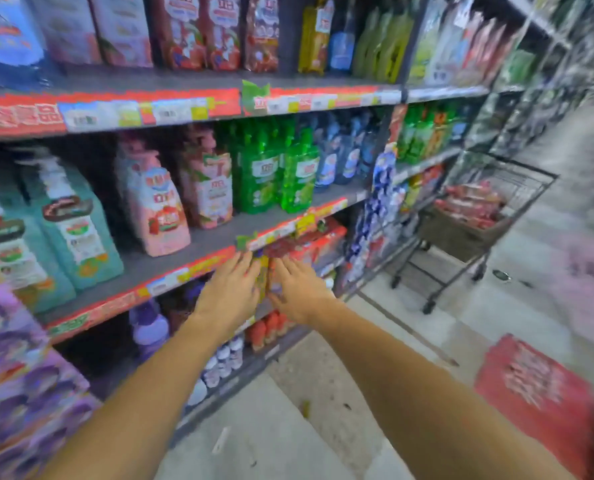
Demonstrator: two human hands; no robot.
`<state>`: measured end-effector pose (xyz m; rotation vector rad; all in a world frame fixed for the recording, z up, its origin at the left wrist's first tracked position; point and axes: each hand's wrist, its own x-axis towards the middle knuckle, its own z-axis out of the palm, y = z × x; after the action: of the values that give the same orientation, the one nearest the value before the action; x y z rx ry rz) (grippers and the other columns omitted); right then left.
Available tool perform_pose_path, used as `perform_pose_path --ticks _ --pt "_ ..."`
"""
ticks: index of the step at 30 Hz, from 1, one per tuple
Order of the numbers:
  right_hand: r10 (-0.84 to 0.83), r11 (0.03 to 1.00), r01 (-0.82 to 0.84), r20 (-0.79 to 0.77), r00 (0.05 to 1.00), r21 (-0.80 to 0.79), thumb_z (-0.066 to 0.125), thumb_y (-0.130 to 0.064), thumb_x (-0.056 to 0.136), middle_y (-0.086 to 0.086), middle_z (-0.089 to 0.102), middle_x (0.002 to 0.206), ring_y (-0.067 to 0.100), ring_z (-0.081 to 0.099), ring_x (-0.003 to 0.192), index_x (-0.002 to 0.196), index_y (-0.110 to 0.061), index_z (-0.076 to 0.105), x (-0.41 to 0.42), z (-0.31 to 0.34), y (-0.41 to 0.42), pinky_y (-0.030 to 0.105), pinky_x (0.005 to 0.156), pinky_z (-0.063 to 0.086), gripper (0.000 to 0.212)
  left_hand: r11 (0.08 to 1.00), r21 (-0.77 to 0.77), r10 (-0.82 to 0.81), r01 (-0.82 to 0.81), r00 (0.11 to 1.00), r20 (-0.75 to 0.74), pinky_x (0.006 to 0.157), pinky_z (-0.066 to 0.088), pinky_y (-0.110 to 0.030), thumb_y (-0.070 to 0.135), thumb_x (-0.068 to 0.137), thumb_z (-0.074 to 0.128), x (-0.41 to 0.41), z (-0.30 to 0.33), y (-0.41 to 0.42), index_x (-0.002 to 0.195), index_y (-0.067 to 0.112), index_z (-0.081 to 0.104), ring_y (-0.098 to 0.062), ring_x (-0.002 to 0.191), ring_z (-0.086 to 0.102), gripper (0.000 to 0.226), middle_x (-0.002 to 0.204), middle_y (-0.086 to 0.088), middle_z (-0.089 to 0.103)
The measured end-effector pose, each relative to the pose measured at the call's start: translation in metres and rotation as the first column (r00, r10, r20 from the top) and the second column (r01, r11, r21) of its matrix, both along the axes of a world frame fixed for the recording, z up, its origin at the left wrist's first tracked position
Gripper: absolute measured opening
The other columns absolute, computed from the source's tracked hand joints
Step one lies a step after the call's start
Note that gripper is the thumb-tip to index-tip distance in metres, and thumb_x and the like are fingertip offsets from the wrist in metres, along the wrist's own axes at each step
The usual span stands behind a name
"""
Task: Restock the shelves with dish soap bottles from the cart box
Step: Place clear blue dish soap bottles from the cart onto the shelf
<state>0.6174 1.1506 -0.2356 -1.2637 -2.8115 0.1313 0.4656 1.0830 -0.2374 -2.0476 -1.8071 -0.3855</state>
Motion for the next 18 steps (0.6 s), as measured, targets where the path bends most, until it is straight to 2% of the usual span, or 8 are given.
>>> perform_pose_path --ticks 3,6,8,11,14,18 --pt "-0.126 0.991 0.126 0.017 0.992 -0.035 0.051 -0.034 0.098 0.019 0.033 0.154 0.034 0.033 0.142 0.153 0.002 0.023 0.062 -0.018 0.006 0.044 0.116 0.028 0.071 0.986 -0.139 -0.083 0.09 0.995 0.051 0.093 0.053 -0.042 0.031 0.08 0.04 0.054 -0.016 0.022 0.11 -0.004 0.069 -0.036 0.105 0.066 0.055 0.113 -0.024 0.068" --pt "-0.238 0.969 0.236 -0.016 0.971 -0.077 0.052 -0.029 0.097 0.018 0.044 0.144 0.036 0.042 0.133 0.146 0.0 0.036 0.116 -0.034 0.019 0.044 0.109 0.033 0.059 0.963 -0.213 -0.149 0.163 0.986 0.078 0.081 0.058 -0.042 0.036 0.079 0.039 0.103 -0.023 0.046 0.107 0.001 0.07 -0.036 0.097 0.067 0.055 0.107 -0.019 0.07" --pt "-0.307 0.947 0.299 -0.054 0.95 -0.118 0.054 -0.026 0.096 0.018 0.048 0.14 0.037 0.045 0.13 0.142 -0.002 0.04 0.152 -0.042 0.028 0.044 0.107 0.034 0.054 0.95 -0.232 -0.195 0.211 0.977 0.088 0.078 0.058 -0.041 0.036 0.078 0.04 0.137 -0.02 0.064 0.107 0.004 0.07 -0.034 0.094 0.067 0.053 0.104 -0.016 0.07" --pt "-0.384 0.918 0.372 -0.067 0.921 -0.136 0.052 -0.029 0.099 0.015 0.044 0.146 0.032 0.04 0.136 0.144 -0.003 0.038 0.206 -0.046 0.046 0.037 0.111 0.03 0.054 0.934 -0.247 -0.25 0.257 0.966 0.061 0.087 0.054 -0.042 0.035 0.083 0.047 0.184 -0.021 0.101 0.119 0.003 0.065 -0.033 0.105 0.063 0.051 0.114 -0.015 0.067" --pt "-0.464 0.877 0.45 -0.051 0.884 -0.17 0.049 -0.034 0.101 0.014 0.039 0.153 0.03 0.035 0.141 0.148 -0.004 0.034 0.263 -0.053 0.071 0.036 0.114 0.026 0.058 0.909 -0.28 -0.309 0.309 0.95 0.046 0.095 0.048 -0.043 0.036 0.087 0.044 0.232 -0.029 0.144 0.126 0.004 0.06 -0.032 0.112 0.058 0.053 0.121 -0.014 0.063" --pt "-0.553 0.811 0.541 0.006 0.833 -0.223 0.043 -0.039 0.103 0.014 0.026 0.161 0.03 0.024 0.149 0.155 -0.005 0.022 0.349 -0.069 0.108 0.04 0.121 0.021 0.065 0.881 -0.31 -0.366 0.358 0.93 0.033 0.091 0.052 -0.043 0.033 0.087 0.035 0.307 -0.034 0.199 0.124 0.003 0.062 -0.033 0.11 0.061 0.054 0.121 -0.016 0.064"
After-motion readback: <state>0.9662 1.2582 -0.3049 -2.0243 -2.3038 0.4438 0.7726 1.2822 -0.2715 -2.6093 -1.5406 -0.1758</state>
